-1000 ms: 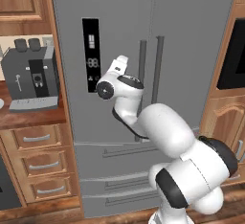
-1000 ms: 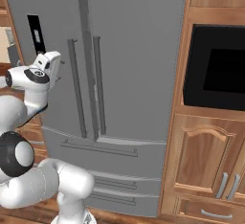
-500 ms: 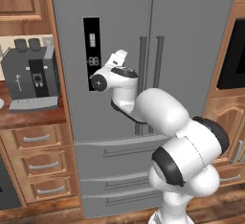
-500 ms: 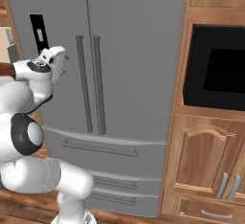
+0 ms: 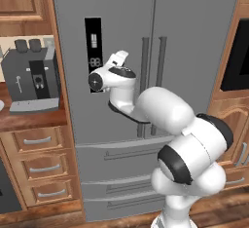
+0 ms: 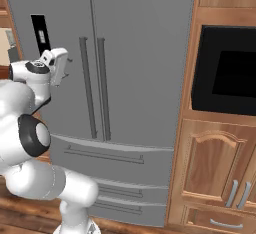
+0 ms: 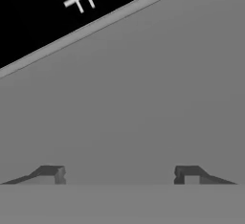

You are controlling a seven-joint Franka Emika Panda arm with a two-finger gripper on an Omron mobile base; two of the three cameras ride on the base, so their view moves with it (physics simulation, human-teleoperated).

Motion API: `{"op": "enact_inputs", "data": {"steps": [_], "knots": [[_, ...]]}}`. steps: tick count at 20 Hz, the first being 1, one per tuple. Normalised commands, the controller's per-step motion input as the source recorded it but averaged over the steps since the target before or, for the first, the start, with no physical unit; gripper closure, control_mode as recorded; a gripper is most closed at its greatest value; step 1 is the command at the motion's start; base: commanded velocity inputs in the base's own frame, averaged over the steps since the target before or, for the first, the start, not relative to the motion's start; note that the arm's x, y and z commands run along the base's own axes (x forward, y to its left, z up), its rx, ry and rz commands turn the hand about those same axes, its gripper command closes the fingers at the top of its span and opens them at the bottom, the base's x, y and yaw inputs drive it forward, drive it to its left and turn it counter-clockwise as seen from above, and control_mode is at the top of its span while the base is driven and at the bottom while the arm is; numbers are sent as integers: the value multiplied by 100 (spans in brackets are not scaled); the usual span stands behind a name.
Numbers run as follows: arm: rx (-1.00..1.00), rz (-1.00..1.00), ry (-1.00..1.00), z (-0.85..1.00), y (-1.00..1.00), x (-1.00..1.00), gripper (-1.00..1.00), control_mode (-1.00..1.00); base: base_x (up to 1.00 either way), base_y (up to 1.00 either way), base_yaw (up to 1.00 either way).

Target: Place the steak on the counter behind the older steak on the same shelf of the fridge to maintain FIFO order. Close the fridge door when finished.

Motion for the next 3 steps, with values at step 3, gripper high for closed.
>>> {"op": "enact_inputs", "data": {"steps": [3], "knots": [[1,-8,0,5,0,23,-100,-100,0,0,0]]}}
